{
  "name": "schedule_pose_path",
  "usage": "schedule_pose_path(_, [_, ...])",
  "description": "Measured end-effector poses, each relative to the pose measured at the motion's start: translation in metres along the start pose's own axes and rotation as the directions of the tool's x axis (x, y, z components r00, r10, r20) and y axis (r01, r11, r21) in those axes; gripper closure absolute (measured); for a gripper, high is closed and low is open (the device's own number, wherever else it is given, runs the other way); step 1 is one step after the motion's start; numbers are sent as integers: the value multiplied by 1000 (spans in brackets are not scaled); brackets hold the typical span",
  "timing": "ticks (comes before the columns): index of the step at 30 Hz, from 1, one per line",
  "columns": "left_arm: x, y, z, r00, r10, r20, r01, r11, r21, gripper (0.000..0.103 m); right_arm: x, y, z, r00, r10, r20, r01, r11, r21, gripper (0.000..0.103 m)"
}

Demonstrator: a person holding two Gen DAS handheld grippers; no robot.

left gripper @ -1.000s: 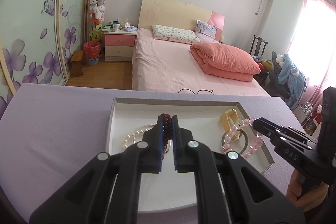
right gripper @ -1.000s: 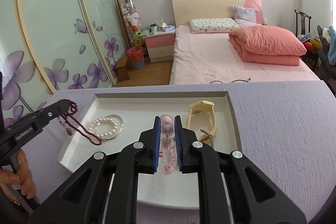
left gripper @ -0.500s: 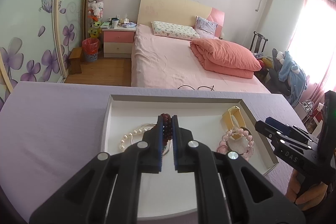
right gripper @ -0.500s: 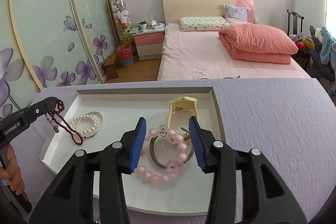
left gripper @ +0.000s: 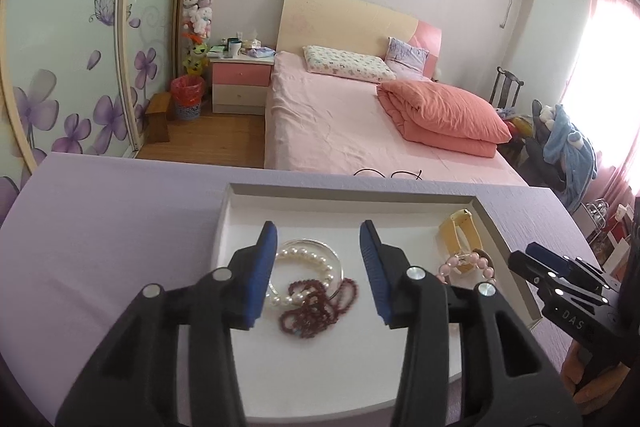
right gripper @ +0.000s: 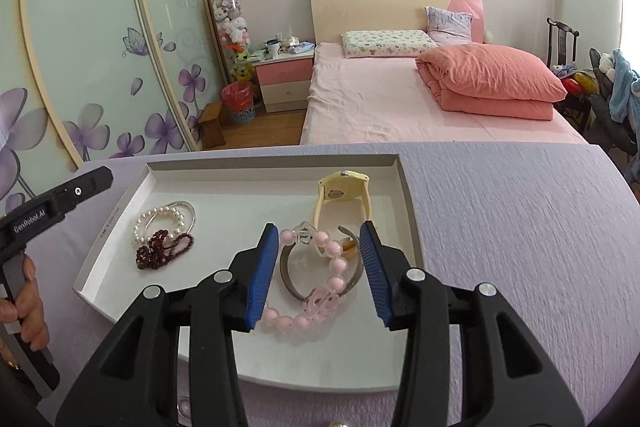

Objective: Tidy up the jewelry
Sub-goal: 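Open both grippers to drop the bracelet and necklace into the tray, then move both open grippers back toward the remaining earrings and ring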

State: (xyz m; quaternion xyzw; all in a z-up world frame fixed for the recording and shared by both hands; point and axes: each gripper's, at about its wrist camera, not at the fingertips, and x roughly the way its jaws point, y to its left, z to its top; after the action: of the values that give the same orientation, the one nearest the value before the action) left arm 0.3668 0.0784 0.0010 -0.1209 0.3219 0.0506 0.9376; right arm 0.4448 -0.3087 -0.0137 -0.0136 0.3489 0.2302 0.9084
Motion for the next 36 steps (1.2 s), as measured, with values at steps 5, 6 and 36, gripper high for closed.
schedule_pose_path(5, [-19, 8, -3, 999, 26, 23, -25, 1000, -9, 45, -16, -5, -5, 1000, -6, 14, 6, 1000, 8, 59])
schedule_pose_path(6, [-25, 10, -5, 999, 29, 26, -28, 1000, -9, 44, -19, -6, -6, 1000, -7, 17, 7, 1000, 8, 59])
schedule_pose_path(36, [-123, 2, -133, 999, 7, 31, -11, 993, 121, 6, -38, -4, -108, 989, -4, -149, -7, 997, -77, 45])
